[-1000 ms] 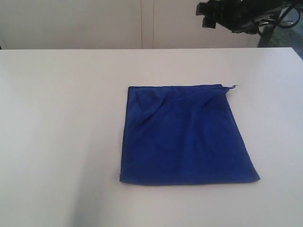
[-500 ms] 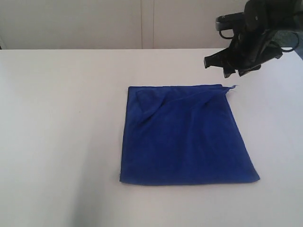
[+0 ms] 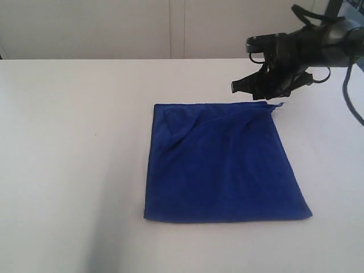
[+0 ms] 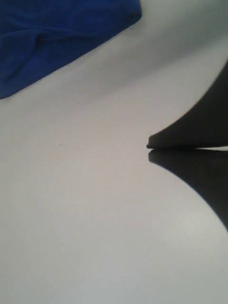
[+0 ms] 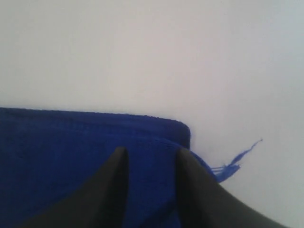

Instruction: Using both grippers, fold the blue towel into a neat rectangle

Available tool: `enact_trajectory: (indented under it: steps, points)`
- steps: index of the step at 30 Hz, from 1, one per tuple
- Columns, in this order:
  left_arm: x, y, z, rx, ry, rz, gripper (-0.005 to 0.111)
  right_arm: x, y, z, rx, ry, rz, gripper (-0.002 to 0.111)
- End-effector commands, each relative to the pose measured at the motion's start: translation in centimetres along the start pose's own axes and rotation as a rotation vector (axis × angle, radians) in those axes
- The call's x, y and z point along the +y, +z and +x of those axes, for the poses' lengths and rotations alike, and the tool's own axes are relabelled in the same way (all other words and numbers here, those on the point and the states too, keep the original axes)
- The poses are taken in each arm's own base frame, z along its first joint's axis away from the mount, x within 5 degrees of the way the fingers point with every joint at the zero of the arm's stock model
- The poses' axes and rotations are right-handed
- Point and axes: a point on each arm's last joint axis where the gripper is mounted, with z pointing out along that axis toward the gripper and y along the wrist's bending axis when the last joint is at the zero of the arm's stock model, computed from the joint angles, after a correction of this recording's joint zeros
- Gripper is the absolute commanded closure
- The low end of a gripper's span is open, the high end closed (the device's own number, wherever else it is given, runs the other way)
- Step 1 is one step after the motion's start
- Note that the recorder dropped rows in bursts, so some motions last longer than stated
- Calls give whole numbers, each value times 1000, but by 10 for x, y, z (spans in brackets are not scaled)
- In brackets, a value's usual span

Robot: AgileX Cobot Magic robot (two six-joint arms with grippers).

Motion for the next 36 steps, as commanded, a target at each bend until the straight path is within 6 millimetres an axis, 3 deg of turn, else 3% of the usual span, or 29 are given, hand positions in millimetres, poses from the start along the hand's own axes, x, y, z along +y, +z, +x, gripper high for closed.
enact_trajectory:
  steps: [1,5,13,26,29,33,36]
  points:
    - [-1,-3,-1,-9,-8,7,107,-8,20,7,-10,-142,56,76]
    - [-1,-3,-1,-9,-8,7,107,-13,23,7,-11,-218,97,76]
    - [-1,-3,-1,-9,-8,7,107,-37,25,8,-7,23,122,76]
    - [-1,-3,-1,-9,-8,7,107,-33,35,15,23,114,84,72]
    - [-1,-3,-1,-9,-8,7,107,-33,36,17,28,113,85,80]
    - [-1,-3,-1,-9,-8,7,107,-32,35,14,12,113,78,106]
    - [-1,-3,-1,-9,-8,7,107,-32,30,10,-17,114,69,108]
